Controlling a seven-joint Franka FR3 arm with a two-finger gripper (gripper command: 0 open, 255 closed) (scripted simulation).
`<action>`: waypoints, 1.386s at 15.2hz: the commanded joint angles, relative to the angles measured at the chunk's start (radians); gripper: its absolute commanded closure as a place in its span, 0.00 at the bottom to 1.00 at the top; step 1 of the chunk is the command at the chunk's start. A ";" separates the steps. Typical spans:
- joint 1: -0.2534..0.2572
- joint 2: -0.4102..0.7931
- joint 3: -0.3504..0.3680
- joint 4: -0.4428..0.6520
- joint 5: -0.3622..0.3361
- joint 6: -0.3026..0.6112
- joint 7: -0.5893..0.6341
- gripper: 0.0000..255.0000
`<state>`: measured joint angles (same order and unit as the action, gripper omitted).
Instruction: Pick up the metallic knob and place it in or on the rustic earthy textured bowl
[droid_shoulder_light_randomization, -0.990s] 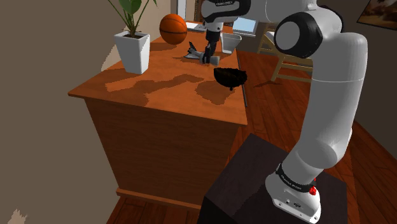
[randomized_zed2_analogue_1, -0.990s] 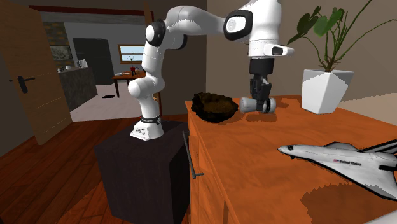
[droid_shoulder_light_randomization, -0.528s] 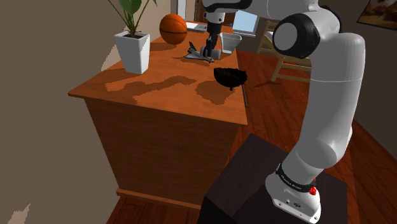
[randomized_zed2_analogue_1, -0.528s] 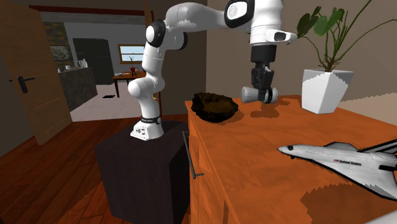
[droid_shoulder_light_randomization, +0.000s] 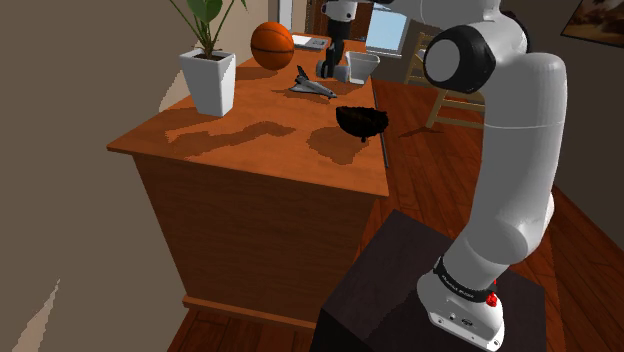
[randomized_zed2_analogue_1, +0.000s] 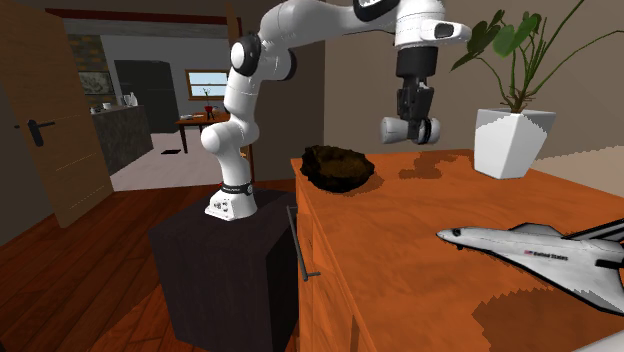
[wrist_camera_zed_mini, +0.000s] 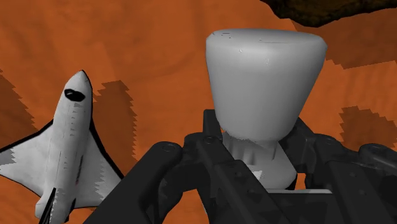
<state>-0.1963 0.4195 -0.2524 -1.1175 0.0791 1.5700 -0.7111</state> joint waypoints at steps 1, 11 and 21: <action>-0.005 0.016 0.000 0.054 0.004 -0.039 0.000 1.00; 0.052 -0.301 -0.008 -0.348 -0.073 0.054 0.021 1.00; 0.066 -0.654 0.014 -0.774 -0.160 0.136 0.069 1.00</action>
<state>-0.1287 -0.2233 -0.2375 -1.8710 -0.0783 1.6966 -0.6407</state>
